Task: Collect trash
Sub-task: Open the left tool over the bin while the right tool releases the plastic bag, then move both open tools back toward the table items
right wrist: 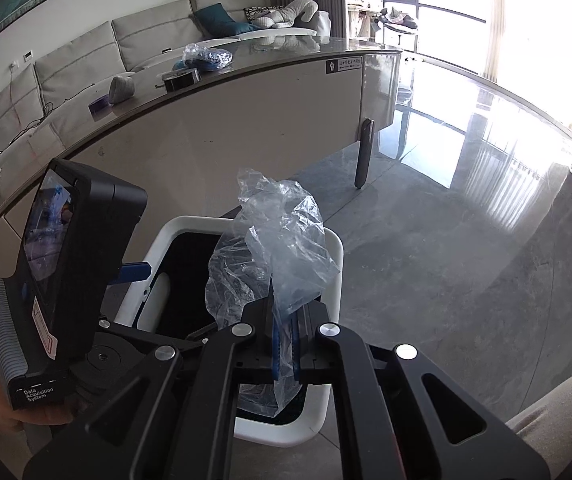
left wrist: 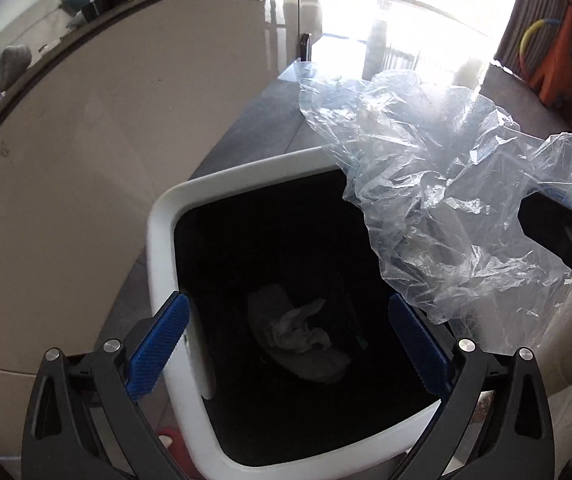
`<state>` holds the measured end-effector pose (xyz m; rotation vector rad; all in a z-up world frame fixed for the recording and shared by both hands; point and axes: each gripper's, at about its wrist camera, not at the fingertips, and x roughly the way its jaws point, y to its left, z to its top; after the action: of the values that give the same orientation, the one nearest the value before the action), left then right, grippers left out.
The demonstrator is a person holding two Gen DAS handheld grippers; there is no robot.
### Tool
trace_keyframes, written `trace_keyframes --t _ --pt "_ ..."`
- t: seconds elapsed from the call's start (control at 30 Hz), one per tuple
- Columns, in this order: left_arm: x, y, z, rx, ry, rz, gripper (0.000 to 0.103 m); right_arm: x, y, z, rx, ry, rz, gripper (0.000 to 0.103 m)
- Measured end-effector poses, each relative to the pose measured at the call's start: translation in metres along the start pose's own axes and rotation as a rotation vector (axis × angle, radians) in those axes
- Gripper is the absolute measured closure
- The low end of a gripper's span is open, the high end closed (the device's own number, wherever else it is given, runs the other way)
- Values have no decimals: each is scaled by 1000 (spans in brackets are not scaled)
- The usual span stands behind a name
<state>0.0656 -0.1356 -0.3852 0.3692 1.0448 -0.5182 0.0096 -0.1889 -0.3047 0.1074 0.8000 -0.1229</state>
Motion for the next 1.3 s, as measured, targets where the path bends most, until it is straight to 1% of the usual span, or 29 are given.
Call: trace_keyframes --t 0.27,0.43,0.47,0.53,0.63,0.73,0.87,0.9,0.93,0.97,1.0,1.03,1.07,1.13,1.17,1.2,1.3 --pt "-26 8 -1 -30 -80 51 5 5 5 -1 -11 10 10 98" --pt "-44 17 2 -65 -125 63 5 20 12 -4 -23 40 33 98" --pt "-45 18 3 -73 -127 76 5 25 14 -5 -26 46 37 98" --pt "-46 36 -3 -89 -125 81 5 35 18 -6 -31 70 45 98" --pt "-43 44 -3 -123 -118 90 5 46 23 -10 -45 98 58 97" --pt "-43 51 -1 -146 -113 114 5 57 29 -17 -70 128 53 95" --pt "-41 63 -1 -179 -108 119 5 70 30 -24 -87 178 21 92" --pt "-42 68 -2 -185 -107 117 5 75 30 -26 -93 200 7 86" --pt "-43 69 -2 -188 -106 116 5 80 29 -28 -98 230 -1 77" --pt "-44 70 -1 -189 -108 117 5 83 28 -30 -97 249 -8 48" --pt "-45 70 -1 -187 -111 117 5 84 27 -32 -92 251 -28 22" --pt "-46 70 -1 -184 -113 117 5 83 27 -33 -90 234 -61 18" --pt "-47 70 0 -183 -116 118 5 80 27 -33 -92 212 -67 17" --pt "-49 73 -2 -182 -127 115 5 77 30 -31 -120 190 -92 6" --pt "-46 71 -2 -179 -129 113 5 75 32 -31 -143 177 -124 4" --pt "-47 70 -1 -177 -130 115 5 73 34 -31 -165 162 -146 4" --pt "-49 71 -3 -181 -139 114 5 66 34 -29 -162 138 -131 4"
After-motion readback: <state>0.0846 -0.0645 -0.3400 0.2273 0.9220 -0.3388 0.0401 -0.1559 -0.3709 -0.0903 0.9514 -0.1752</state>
